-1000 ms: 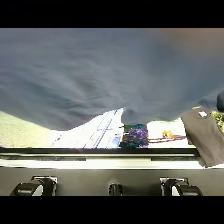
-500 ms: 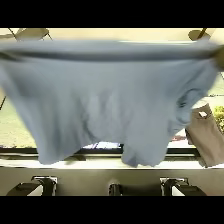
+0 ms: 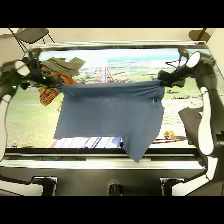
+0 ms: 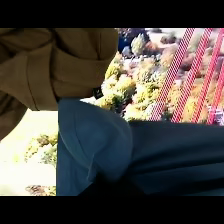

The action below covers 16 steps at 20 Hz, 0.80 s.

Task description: Fold the shirts.

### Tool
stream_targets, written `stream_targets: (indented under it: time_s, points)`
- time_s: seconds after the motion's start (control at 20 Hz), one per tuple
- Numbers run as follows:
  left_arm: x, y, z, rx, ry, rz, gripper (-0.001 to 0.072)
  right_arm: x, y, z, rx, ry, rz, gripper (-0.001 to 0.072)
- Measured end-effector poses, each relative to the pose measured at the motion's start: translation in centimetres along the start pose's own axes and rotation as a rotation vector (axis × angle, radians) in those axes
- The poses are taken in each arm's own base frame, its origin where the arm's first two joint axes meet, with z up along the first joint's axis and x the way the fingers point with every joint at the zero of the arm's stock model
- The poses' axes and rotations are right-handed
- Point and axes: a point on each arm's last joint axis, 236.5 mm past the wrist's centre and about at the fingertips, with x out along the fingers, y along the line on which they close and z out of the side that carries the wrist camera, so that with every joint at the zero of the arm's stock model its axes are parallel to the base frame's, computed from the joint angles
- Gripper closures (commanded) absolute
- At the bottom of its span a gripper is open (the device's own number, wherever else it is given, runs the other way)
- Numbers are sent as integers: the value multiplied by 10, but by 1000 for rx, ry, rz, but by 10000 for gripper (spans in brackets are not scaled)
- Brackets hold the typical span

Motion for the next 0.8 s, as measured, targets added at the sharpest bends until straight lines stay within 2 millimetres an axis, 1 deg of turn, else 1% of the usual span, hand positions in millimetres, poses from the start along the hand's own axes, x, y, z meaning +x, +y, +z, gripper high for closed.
stream_targets:
  time_s: [0.05,0.1,0.15,0.2,0.25,0.35,0.4,0.45,0.5,0.6,0.7,0.75,0.8]
  points:
    - [14,-3,-5,-12,25,-18,669,12,0,-2,20,14,8,665]
    - [24,-6,-10,-24,49,-34,586,20,2,-2,40,21,26,573]
    - [31,-8,-14,-36,67,-50,361,27,4,-3,55,28,39,317]
    - [35,-10,-17,-56,81,-62,155,30,4,-3,64,32,45,78]
    - [34,-8,-18,-83,91,-72,117,28,5,-2,74,34,56,40]
    - [24,3,-20,-118,114,-82,118,14,1,-5,71,54,57,43]
    - [16,12,-26,-127,142,-80,123,3,-8,-9,62,73,44,92]
    - [8,26,-35,-141,178,-75,125,-8,-22,-13,54,92,13,122]
    - [0,37,-48,-159,225,-74,125,-19,-40,-22,52,132,-20,178]
    - [-15,60,-88,-211,335,-74,125,-37,-70,-40,82,212,-60,182]
    - [-23,74,-140,-269,437,-93,129,-48,-92,-61,124,300,-76,182]
    - [-25,78,-165,-299,473,-109,220,-52,-97,-70,137,331,-76,183]
    - [-24,79,-190,-330,501,-134,242,-56,-97,-78,144,361,-69,183]
